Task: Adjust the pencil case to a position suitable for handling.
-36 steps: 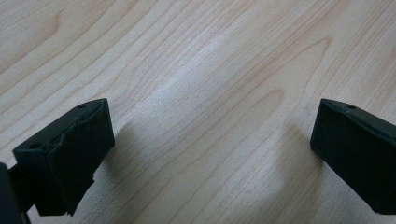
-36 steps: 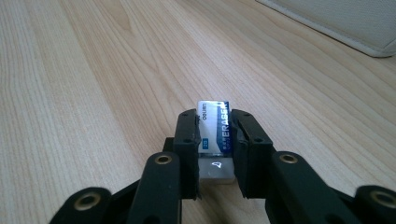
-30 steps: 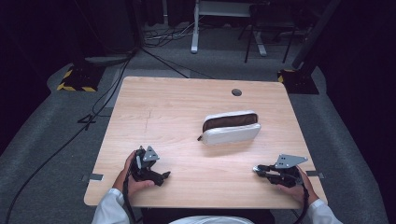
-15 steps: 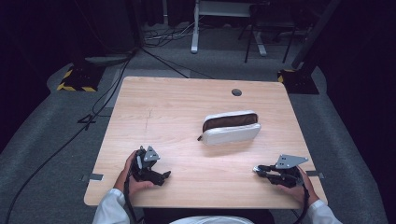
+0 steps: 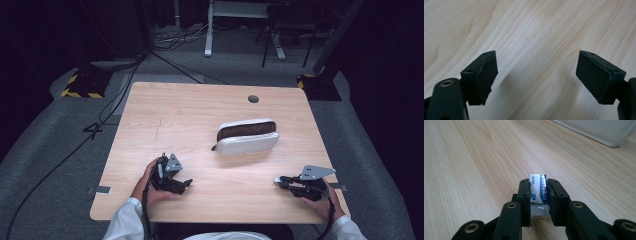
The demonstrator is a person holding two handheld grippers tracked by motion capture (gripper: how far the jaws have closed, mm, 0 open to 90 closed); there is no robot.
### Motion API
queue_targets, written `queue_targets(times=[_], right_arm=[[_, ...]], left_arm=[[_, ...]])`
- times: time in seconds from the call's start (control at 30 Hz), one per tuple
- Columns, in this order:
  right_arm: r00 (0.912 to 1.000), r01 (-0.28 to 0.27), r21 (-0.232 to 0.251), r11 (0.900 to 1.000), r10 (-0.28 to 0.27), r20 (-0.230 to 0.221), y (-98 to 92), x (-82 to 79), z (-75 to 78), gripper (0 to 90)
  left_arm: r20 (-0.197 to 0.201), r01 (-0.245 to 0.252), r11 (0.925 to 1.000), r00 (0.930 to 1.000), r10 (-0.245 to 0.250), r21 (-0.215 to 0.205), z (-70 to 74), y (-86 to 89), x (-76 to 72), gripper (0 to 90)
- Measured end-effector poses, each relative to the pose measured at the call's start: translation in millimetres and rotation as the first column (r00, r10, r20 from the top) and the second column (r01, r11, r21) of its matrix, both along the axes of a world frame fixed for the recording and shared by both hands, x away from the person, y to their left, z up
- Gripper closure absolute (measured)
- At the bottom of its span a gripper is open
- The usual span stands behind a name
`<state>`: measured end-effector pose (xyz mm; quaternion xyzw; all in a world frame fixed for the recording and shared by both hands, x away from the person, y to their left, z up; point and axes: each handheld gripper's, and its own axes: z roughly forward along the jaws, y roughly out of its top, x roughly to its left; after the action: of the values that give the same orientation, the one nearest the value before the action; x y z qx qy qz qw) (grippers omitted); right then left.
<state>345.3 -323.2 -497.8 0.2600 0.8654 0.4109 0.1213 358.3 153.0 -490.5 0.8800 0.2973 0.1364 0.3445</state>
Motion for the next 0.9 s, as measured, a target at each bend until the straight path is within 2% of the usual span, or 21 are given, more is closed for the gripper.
queue_targets(times=[0.1,0.2,0.37,0.43,0.5,0.6,0.67,0.77,0.8,0.87,0.9], right_arm=[[0.9999,0.014,0.010,1.000,-0.014,-0.007,-5.5,-1.2,0.3,73.6],[0.9998,0.021,0.011,1.000,-0.021,-0.008,-9.3,-1.9,0.4,73.6],[0.9984,0.054,0.008,0.999,-0.054,-0.019,-19.4,-2.2,0.2,73.6],[0.9979,0.062,0.007,0.998,-0.062,-0.019,-22.1,-2.0,-0.1,73.6],[0.9973,0.070,0.004,0.998,-0.070,-0.023,-24.4,-1.6,-1.1,73.7],[0.9973,0.069,0.013,0.998,-0.068,-0.029,-25.6,-0.6,-2.2,73.6],[0.9972,0.068,-0.001,0.998,-0.068,-0.031,-24.1,-0.4,-3.4,73.6],[0.9977,0.063,0.000,0.998,-0.063,-0.024,-23.1,-1.1,-4.0,73.6],[0.9977,0.063,0.001,0.998,-0.063,-0.024,-23.6,-1.2,-4.1,73.6],[0.9979,0.061,0.000,0.998,-0.061,-0.021,-24.3,-1.3,-4.3,73.6],[0.9978,0.062,0.000,0.998,-0.062,-0.021,-24.2,-1.6,-4.3,73.6]], left_arm=[[0.014,0.017,0.9998,0.9998,-0.017,-0.007,5.3,-7.3,3.3,18.7],[0.066,0.038,0.9987,0.9972,-0.036,-0.033,14.8,-19.5,7.7,20.9],[0.123,0.070,0.9950,0.9905,-0.061,-0.071,31.8,-41.5,18.6,24.0],[0.149,0.086,0.9909,0.9863,-0.070,-0.103,41.6,-52.9,26.3,24.2],[0.155,0.089,0.9895,0.9854,-0.071,-0.114,44.5,-56.7,28.5,24.2],[0.188,0.103,0.9865,0.9791,-0.078,-0.127,52.7,-69.7,36.5,24.3],[0.193,0.110,0.9843,0.9778,-0.082,-0.139,56.6,-77.5,42.8,24.2],[0.204,0.112,0.9849,0.9754,-0.083,-0.133,59.9,-88.7,51.5,24.3],[0.197,0.129,0.9822,0.9752,-0.101,-0.136,60.3,-94.1,55.9,24.5],[0.203,0.135,0.9814,0.9734,-0.106,-0.136,59.7,-97.7,56.9,25.3],[0.207,0.142,0.9822,0.9716,-0.114,-0.123,58.7,-101.6,58.4,25.5]])
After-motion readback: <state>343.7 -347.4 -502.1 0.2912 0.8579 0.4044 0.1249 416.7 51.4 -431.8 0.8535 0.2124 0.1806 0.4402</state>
